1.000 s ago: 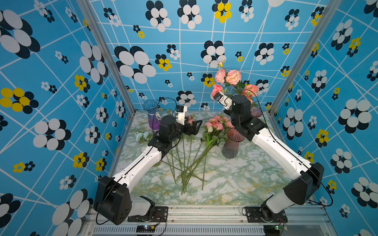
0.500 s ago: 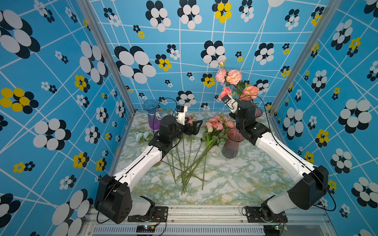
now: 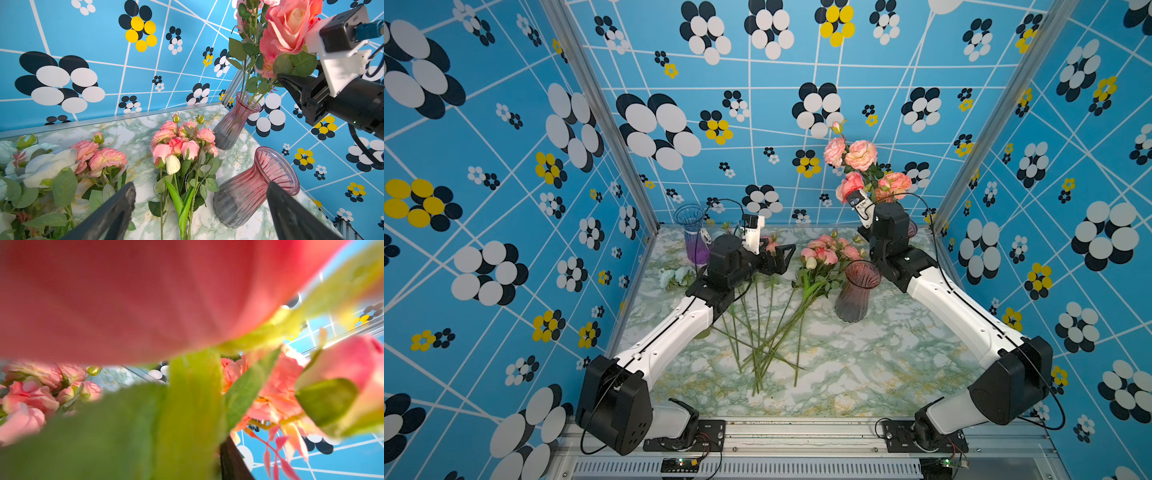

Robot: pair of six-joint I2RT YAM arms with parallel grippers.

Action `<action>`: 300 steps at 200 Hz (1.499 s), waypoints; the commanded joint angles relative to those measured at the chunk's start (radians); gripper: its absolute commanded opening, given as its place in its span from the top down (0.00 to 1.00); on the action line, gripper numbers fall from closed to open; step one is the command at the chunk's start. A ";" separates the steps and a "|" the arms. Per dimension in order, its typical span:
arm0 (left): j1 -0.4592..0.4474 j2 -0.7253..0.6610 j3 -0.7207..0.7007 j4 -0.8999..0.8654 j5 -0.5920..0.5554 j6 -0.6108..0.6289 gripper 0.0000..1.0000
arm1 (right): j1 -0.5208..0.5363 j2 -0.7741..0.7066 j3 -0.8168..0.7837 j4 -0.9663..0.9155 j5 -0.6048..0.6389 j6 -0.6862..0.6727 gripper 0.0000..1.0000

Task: Place the pink flowers into the vase
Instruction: Place the flower in the vase.

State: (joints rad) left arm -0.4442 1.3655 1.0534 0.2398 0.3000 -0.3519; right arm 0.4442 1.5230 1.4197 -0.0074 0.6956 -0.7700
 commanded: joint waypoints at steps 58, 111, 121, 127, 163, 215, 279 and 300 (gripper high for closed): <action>0.002 0.010 0.057 -0.119 -0.066 -0.018 0.00 | -0.007 -0.066 -0.017 -0.042 0.025 0.057 0.29; 0.002 0.002 0.080 -0.186 -0.114 -0.035 0.01 | -0.007 -0.124 -0.045 -0.090 0.018 0.103 0.14; 0.002 -0.003 0.083 -0.200 -0.130 -0.035 0.00 | -0.007 -0.140 -0.054 -0.097 0.015 0.108 0.13; 0.002 -0.004 0.084 -0.210 -0.140 -0.035 0.00 | -0.007 -0.146 -0.058 -0.102 0.016 0.112 0.12; 0.004 0.005 0.110 -0.269 -0.171 -0.037 0.01 | -0.007 -0.182 -0.086 -0.132 0.016 0.143 0.06; 0.004 0.005 0.118 -0.309 -0.192 -0.046 0.00 | -0.007 -0.179 -0.123 -0.186 0.052 0.219 0.02; 0.008 0.024 0.143 -0.372 -0.216 -0.054 0.01 | -0.008 -0.242 -0.183 -0.236 0.070 0.304 0.01; 0.010 0.039 0.149 -0.399 -0.230 -0.066 0.01 | -0.004 -0.270 -0.188 -0.265 0.058 0.339 0.01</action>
State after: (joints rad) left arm -0.4442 1.3769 1.1683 -0.1101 0.1005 -0.4007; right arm 0.4431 1.3048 1.2385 -0.2344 0.7330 -0.5018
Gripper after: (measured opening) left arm 0.995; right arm 0.991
